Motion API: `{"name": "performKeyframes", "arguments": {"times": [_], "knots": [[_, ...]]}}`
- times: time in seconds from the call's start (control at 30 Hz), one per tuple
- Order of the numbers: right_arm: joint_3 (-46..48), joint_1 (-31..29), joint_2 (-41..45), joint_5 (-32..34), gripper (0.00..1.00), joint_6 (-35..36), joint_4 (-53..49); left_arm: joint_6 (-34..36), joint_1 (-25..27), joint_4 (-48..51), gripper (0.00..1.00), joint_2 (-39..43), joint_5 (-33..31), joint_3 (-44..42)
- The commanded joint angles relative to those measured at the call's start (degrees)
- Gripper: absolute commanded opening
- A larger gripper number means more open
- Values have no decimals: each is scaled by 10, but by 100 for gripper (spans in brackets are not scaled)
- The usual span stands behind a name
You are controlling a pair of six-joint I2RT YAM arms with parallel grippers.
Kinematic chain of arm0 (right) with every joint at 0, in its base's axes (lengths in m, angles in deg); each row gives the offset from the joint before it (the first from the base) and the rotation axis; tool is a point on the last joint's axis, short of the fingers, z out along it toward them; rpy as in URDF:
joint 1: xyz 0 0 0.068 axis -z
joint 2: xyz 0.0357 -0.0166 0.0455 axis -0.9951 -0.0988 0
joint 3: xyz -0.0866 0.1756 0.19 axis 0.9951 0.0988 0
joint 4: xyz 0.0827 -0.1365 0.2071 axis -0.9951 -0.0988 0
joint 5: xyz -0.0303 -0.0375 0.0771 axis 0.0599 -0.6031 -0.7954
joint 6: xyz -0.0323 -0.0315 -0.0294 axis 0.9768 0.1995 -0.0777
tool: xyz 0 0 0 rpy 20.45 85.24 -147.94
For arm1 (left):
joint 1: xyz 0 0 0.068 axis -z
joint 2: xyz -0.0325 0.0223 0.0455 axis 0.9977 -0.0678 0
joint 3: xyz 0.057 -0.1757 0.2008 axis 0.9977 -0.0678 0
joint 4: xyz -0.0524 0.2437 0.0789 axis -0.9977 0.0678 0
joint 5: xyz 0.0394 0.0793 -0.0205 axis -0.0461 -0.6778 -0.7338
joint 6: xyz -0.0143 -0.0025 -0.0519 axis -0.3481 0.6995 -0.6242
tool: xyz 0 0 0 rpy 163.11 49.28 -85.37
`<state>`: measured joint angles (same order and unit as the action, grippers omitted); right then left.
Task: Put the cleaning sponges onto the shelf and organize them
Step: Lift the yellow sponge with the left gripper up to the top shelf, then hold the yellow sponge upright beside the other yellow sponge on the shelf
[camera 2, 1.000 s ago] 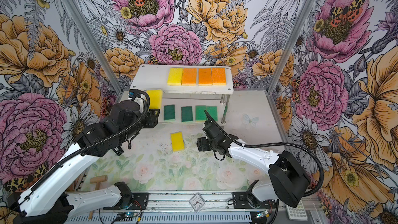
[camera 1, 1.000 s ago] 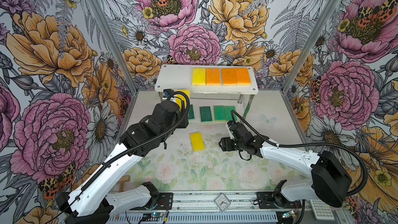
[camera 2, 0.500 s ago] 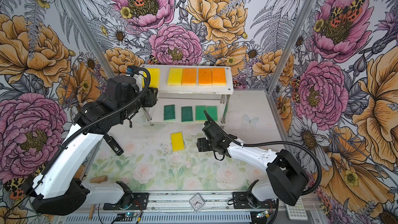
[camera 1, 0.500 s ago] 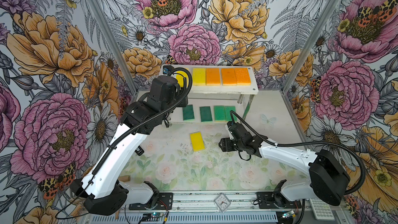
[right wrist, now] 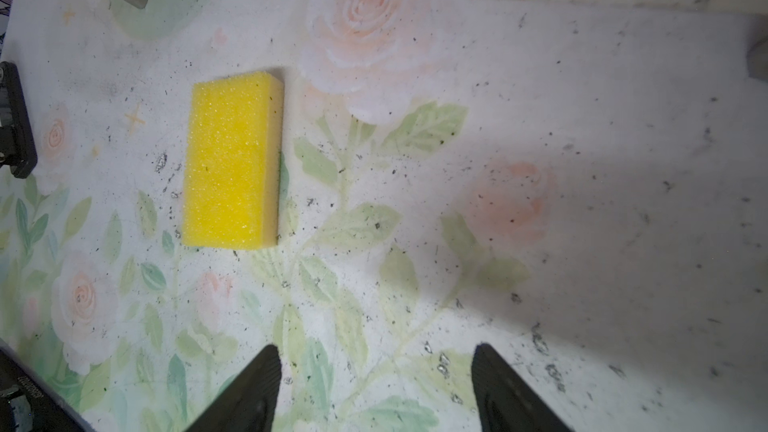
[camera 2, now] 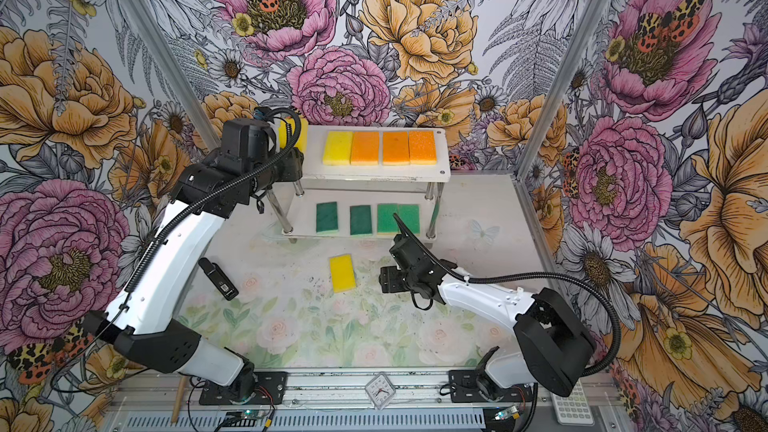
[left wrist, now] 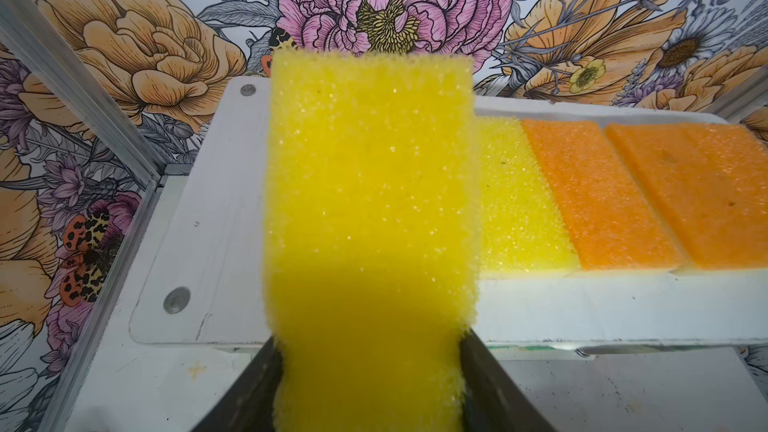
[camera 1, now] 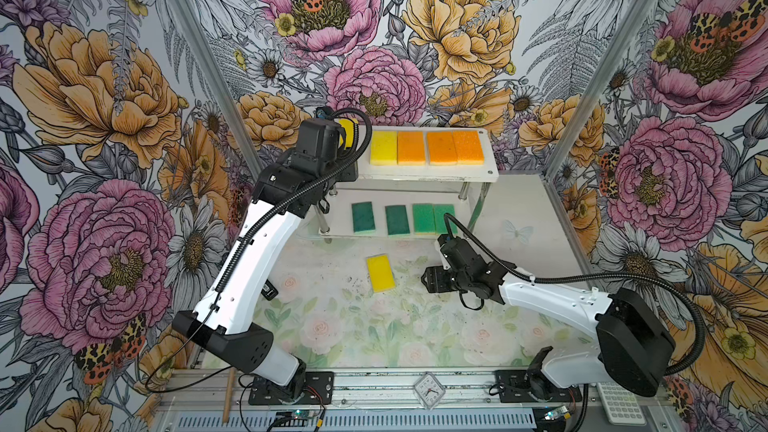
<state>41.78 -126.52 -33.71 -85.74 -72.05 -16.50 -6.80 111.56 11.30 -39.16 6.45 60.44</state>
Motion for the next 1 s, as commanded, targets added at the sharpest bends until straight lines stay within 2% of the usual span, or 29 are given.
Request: {"name": "performKeyframes", "arguments": {"times": [0.0,0.3,0.63,0.97], "knots": [[0,-6,-3,1,75,-9,13,15,-13,1,59,-15,26,20],[11,-9,8,10,75,-13,13,16,-37,1,59,-56,44,39],[15,-10,9,13,75,-15,13,19,-37,1,59,-89,70,67],[17,-10,5,16,75,-14,13,9,-31,1,60,-101,68,71]]}}
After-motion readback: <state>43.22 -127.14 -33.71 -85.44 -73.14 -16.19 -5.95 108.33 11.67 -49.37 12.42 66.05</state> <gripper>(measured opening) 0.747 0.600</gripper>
